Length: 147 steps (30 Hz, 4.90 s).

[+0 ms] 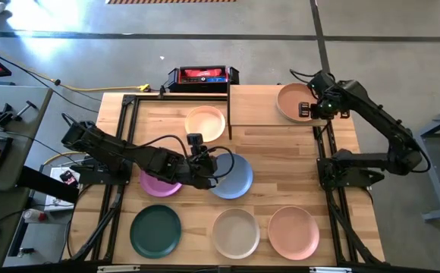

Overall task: Place and stack plates onto a shelf
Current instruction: Stack the orange plate on top of the light blue plate on the shelf, then stack the light orange plate on top of the dark orange stacked plates on the shelf

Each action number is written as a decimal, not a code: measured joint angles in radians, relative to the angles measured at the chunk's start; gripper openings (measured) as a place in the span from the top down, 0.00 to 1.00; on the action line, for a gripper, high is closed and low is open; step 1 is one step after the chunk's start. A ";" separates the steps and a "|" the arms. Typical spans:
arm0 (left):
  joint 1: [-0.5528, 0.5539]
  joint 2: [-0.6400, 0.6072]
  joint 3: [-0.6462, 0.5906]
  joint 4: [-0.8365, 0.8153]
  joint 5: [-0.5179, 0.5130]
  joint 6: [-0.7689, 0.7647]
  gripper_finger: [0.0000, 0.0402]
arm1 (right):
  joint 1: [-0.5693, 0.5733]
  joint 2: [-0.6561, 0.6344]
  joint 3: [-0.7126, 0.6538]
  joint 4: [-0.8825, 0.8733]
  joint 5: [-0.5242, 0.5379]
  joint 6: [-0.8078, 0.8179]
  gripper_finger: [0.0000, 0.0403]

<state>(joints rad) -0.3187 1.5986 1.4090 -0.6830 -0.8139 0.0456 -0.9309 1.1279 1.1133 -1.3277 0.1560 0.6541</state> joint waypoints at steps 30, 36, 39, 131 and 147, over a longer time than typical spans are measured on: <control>0.203 0.001 -0.153 -0.279 0.384 -0.523 0.70 | 0.533 -0.239 0.001 -0.045 -0.154 0.222 0.83; 0.322 0.001 -0.163 -0.214 0.387 -0.179 0.70 | 0.623 -0.230 0.001 -0.044 -0.085 0.238 0.83; 0.381 0.001 -0.163 -0.192 0.402 0.012 0.70 | 0.650 -0.230 0.001 -0.044 -0.063 0.237 0.83; 0.211 -0.136 -0.293 -0.211 0.393 0.098 1.00 | 0.720 -0.230 0.001 -0.036 0.035 0.202 0.83; 0.053 -0.187 -0.293 -0.203 0.359 0.254 1.00 | 0.804 -0.116 0.001 0.092 -0.018 0.309 0.81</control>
<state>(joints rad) -0.2660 1.4113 1.1160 -0.8860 -0.4545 0.3000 -0.1267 1.0117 1.1141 -1.2360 0.1377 0.9634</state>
